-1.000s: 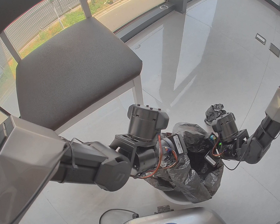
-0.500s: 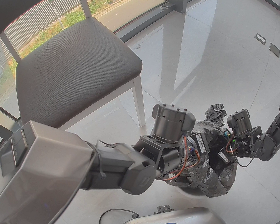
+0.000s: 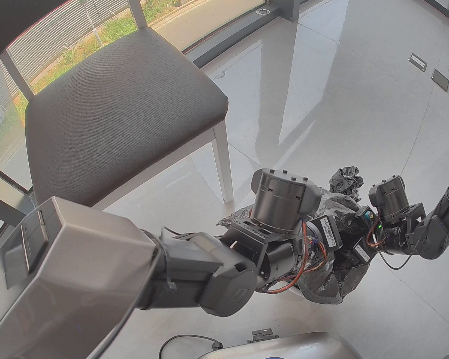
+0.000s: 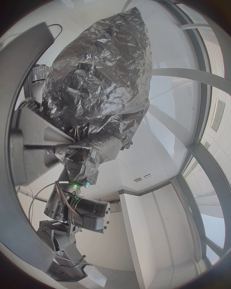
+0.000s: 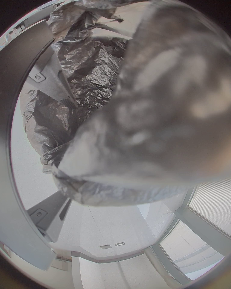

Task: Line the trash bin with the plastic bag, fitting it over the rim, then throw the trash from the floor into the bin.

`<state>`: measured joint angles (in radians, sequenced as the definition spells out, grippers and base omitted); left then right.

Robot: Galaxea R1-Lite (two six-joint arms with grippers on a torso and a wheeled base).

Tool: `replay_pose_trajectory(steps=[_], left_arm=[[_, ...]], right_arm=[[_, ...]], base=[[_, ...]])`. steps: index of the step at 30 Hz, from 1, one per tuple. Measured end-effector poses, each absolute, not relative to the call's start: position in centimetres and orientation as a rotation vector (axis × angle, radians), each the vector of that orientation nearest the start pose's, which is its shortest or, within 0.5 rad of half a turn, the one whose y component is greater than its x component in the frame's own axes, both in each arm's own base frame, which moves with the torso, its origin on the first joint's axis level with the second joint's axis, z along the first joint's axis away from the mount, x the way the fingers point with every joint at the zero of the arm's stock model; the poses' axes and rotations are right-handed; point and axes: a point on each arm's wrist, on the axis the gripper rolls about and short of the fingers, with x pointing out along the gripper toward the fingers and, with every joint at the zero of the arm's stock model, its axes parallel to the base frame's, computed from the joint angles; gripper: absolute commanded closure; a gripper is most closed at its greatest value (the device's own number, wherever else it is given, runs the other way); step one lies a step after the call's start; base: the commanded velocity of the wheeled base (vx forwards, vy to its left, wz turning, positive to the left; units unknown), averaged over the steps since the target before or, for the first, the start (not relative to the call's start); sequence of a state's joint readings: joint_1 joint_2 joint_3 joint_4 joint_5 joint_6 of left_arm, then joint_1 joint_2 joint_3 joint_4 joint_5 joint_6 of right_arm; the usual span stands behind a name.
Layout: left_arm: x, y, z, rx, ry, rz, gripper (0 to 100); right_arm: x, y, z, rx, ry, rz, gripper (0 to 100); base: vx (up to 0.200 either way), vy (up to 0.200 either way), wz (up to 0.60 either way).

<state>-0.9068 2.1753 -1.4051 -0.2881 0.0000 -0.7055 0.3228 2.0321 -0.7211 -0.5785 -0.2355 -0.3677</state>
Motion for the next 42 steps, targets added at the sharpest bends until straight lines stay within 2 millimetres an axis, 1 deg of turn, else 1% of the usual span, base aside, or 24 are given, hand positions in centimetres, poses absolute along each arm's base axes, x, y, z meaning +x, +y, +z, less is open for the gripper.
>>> replay_pose_trajectory(steps=[6, 11, 17, 20, 24, 27, 31, 36, 39, 42], left_arm=[[26.9, -34.8, 13.3, -0.43, 0.727, -0.692, 100], [26.9, -34.9, 13.4, -0.434, 0.72, -0.697, 100], [27.0, -34.9, 13.5, -0.437, 0.714, -0.7, 100], [27.2, -35.0, 13.7, -0.442, 0.706, -0.699, 100], [27.4, -35.1, 13.9, -0.446, 0.698, -0.702, 100], [27.5, -35.2, 13.9, -0.449, 0.693, -0.702, 100], [27.7, -35.5, 14.0, -0.458, 0.686, -0.705, 100], [27.6, -35.9, 14.1, -0.463, 0.68, -0.714, 100], [27.5, -36.2, 14.2, -0.465, 0.677, -0.715, 100], [27.4, -36.3, 14.3, -0.467, 0.674, -0.716, 100]], right_arm=[[30.6, 9.6, 5.9, -0.539, 0.661, 0.205, 0], [29.9, 9.0, 7.5, -0.522, 0.625, 0.188, 0], [27.3, 7.7, 8.4, -0.514, 0.633, 0.182, 0], [26.0, 7.2, 9.2, -0.507, 0.618, 0.175, 0], [24.6, 6.3, 10.8, -0.484, 0.566, 0.16, 0], [23.4, 5.8, 12.2, -0.459, 0.515, 0.186, 0], [21.0, 5.2, 13.7, -0.436, 0.503, 0.254, 0], [17.2, 4.7, 14.2, -0.383, 0.623, 0.393, 0], [15.0, 4.7, 14.6, -0.292, 0.71, 0.481, 0], [13.5, 4.8, 15.4, -0.167, 0.759, 0.538, 0]], base=[[0.0, 0.0, 0.0], [0.0, 0.0, 0.0], [0.0, 0.0, 0.0], [0.0, 0.0, 0.0], [0.0, 0.0, 0.0], [0.0, 0.0, 0.0], [0.0, 0.0, 0.0], [0.0, 0.0, 0.0], [0.0, 0.0, 0.0], [0.0, 0.0, 0.0]])
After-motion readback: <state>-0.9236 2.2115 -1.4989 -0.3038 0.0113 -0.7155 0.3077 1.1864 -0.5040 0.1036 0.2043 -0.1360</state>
